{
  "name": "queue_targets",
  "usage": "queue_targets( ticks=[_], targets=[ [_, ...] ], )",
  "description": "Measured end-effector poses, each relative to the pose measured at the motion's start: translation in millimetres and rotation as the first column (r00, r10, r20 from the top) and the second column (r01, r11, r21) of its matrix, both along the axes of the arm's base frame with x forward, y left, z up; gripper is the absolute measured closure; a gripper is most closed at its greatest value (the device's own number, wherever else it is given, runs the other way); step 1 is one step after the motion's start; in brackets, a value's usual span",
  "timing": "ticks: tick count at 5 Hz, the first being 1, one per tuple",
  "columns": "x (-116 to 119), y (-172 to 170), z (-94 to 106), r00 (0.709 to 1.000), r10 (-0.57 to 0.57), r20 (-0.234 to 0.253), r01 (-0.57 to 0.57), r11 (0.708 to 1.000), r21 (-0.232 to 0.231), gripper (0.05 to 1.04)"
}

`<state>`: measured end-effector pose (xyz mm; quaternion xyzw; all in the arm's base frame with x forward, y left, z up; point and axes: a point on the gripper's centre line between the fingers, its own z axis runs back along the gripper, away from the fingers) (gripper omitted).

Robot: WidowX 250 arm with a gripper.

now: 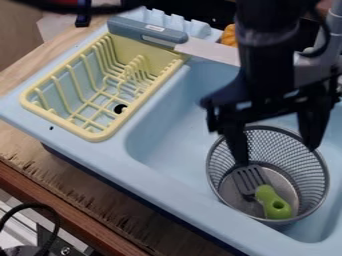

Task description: Remove the green spatula in dish drainer

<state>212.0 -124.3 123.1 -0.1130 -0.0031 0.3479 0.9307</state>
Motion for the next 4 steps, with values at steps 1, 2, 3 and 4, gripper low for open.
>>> queue_targets(
  ticks=[1, 2, 3, 4],
  targets=[
    [-6, -2, -16.1, 0.995, 0.096, 0.008, -0.096, 0.995, 0.034, 0.095],
    [-7, 0, -31.0, 0.988, 0.157, 0.004, -0.157, 0.986, 0.063, 0.095],
    [-6, -6, -37.0, 0.981, 0.193, -0.002, -0.192, 0.98, 0.058, 0.095],
    [-4, -8, -43.0, 0.971, 0.236, -0.047, -0.233, 0.971, 0.06, 0.095]
  ],
)
